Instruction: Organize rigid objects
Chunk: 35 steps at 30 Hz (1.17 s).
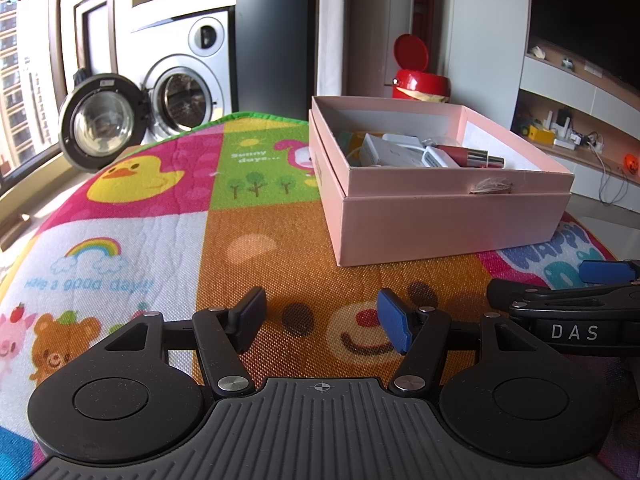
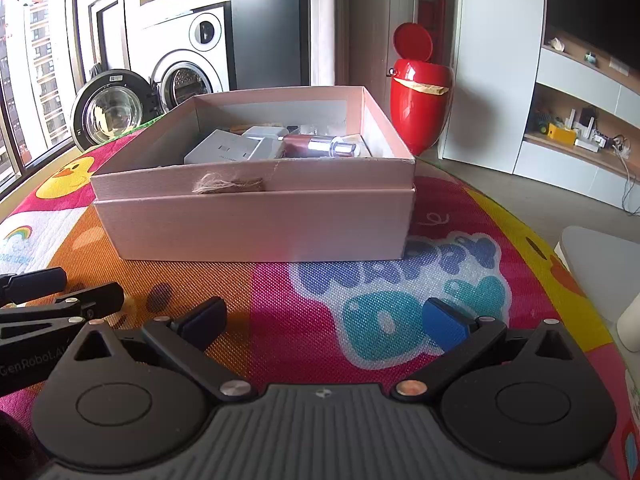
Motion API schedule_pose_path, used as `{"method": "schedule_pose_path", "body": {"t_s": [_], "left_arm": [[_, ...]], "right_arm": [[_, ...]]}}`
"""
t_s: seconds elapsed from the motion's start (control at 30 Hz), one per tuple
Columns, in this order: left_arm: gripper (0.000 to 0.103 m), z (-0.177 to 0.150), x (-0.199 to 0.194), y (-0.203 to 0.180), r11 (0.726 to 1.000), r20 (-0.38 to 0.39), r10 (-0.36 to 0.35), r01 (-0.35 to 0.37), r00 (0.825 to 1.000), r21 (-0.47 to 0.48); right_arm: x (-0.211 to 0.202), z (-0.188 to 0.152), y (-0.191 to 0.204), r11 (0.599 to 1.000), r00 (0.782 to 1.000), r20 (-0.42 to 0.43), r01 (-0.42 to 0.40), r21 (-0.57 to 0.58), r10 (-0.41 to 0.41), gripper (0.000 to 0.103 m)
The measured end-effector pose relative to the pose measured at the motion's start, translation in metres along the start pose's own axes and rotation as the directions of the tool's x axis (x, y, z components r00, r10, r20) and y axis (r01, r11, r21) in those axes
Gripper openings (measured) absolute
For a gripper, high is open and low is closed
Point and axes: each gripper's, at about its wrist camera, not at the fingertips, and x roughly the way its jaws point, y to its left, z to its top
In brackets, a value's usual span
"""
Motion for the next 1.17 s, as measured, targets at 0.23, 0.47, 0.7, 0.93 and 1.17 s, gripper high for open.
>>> {"method": "schedule_pose_path", "body": {"t_s": [0.23,0.47,0.7,0.93,1.17], "left_arm": [[0.067,0.0004,0.0008,0.0002,1.0,-0.001,0.004,-0.004,1.0,0.006],[0.067,0.0002,0.0008,-0.0001,1.0,-0.001,0.006,-0.006,1.0,0.009],[0.067,0.0002,0.0008,-0.0002,1.0,-0.001,0.006,-0.006,1.0,0.009],[0.067,0.0002,0.0008,-0.0001,1.0,-0.001,0.006,-0.006,1.0,0.009],[0.067,0.0005,0.0004,0.0001,1.0,-0.001,0.003,-0.003,1.0,0.005]], "right_arm": [[-0.0007,-0.0003,0.0004,1.0,1.0,0.0,0.002,-0.002,-0.002,0.103],[-0.0006,-0.0003,0.0004,1.0,1.0,0.0,0.002,-0.002,-0.002,0.103],[-0.0008,-0.0003,0.0005,1.0,1.0,0.0,0.002,-0.002,-0.002,0.103],[-0.0007,-0.0003,0.0004,1.0,1.0,0.0,0.002,-0.002,-0.002,0.103],[-0.0006,-0.0003,0.0004,1.0,1.0,0.0,0.002,-0.002,-0.002,0.103]]}}
